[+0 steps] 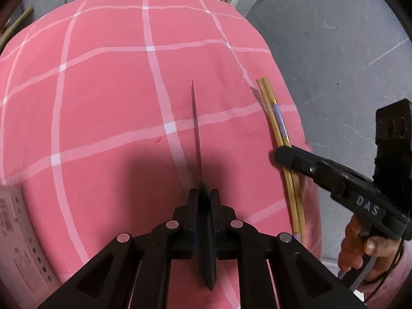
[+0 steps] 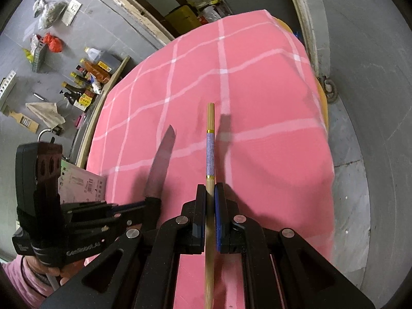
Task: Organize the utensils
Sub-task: 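Lift the knife with the left tool while the right lifts the chopstick, then carry the knife and chopstick over the white caddy with both tools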
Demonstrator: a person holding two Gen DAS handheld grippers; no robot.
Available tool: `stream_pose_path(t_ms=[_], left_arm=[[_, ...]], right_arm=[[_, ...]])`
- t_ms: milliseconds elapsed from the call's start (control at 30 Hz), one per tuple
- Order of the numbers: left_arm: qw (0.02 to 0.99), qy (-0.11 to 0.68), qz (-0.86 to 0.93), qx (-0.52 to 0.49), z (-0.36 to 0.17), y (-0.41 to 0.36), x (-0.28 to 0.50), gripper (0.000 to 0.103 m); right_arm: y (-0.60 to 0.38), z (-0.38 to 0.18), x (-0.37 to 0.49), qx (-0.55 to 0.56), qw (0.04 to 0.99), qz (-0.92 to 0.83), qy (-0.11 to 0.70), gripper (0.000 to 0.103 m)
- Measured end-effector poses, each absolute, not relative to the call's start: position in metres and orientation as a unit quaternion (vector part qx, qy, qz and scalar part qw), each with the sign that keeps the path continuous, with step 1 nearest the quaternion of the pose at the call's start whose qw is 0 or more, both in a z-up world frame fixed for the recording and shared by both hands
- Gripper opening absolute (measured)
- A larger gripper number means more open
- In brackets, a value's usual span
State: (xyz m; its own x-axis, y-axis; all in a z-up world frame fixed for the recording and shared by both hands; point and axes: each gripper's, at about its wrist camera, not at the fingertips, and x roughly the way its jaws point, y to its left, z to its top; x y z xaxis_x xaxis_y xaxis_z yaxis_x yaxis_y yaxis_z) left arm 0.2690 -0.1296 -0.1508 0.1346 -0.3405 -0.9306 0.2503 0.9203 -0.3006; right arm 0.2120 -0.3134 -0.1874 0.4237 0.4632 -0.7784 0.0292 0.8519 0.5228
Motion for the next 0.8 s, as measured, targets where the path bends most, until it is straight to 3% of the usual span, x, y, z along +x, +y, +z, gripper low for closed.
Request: stream_pose_path(t_ms=[300, 567, 800], left_arm=[[0.762, 0.618, -0.190, -0.044, -0.148, -0.131, 0.271, 0.008], [0.820, 0.522, -0.211, -0.100, -0.088, -0.097, 0.241, 0.008], [0.877, 0.411, -0.187, -0.162, -0.003, -0.034, 0.218, 0.008]], right_arm=[[-0.312, -0.185, 0.206, 0.248, 0.816, 0.131, 0.506, 0.006], [-0.304, -0.141, 0.205, 0.247, 0.844, 0.141, 0.455, 0.006], [-0.274, -0.068, 0.207, 0.251, 0.882, 0.175, 0.358, 0.006]])
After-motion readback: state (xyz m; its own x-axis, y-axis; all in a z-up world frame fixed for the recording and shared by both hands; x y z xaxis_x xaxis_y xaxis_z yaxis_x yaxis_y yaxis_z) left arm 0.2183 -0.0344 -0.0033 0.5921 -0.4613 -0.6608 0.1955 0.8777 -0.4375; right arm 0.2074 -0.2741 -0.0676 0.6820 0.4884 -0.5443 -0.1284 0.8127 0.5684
